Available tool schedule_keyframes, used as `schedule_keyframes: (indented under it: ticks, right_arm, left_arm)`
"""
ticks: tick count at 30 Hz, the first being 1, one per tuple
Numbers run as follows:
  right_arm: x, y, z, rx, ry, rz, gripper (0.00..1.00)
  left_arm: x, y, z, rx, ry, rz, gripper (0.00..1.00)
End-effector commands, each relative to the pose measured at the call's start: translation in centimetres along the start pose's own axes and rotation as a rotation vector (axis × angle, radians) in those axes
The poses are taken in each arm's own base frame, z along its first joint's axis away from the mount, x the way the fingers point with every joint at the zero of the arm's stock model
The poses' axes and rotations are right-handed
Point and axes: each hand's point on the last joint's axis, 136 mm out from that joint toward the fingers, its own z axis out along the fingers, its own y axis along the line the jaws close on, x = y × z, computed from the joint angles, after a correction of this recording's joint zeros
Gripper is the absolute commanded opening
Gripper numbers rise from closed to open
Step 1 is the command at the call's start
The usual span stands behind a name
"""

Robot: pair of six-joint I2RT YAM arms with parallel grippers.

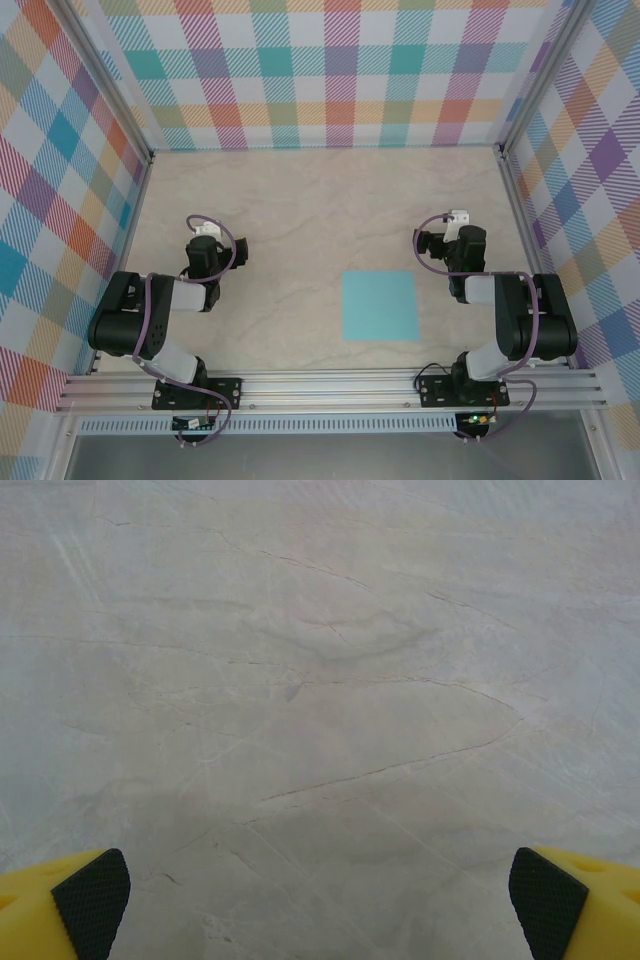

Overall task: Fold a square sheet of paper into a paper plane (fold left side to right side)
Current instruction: Move the square sheet of paper to the center of the table.

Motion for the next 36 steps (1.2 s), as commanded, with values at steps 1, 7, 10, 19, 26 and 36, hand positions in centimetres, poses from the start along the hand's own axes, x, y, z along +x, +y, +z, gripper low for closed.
schedule_keyframes:
  ticks: [1, 7, 10, 19, 26, 36]
  right_arm:
    - [-0.7, 0.3, 0.0, -0.019, -0.035, -0.014, 1.00]
    - [-3.0, -1.5, -2.9, 0.112, -0.014, 0.074, 1.00]
    - [-3.6, -1.4, -5.9, 0.136, 0.030, 0.145, 1.00]
    - [-2.0, 0.4, -14.9, 0.147, 0.219, 0.401, 1.00]
    - [-0.9, 1.7, -18.7, 0.129, 0.312, 0.479, 1.00]
    - [-1.3, 2.0, -20.5, 0.135, 0.324, 0.502, 1.00]
  left_arm:
    - [-2.2, 0.1, 0.2, 0.004, -0.068, -0.002, 1.00]
    - [-6.3, -0.2, -3.0, 0.009, -0.079, -0.010, 1.00]
    - [-8.9, -3.0, -5.7, 0.141, -0.090, -0.074, 1.00]
    - [-5.0, -21.2, -12.3, 0.610, 0.151, 0.219, 1.00]
    - [4.0, -33.1, -18.6, 0.819, 0.344, 0.495, 1.00]
    - [10.6, -39.2, -18.1, 0.826, 0.517, 0.595, 1.00]
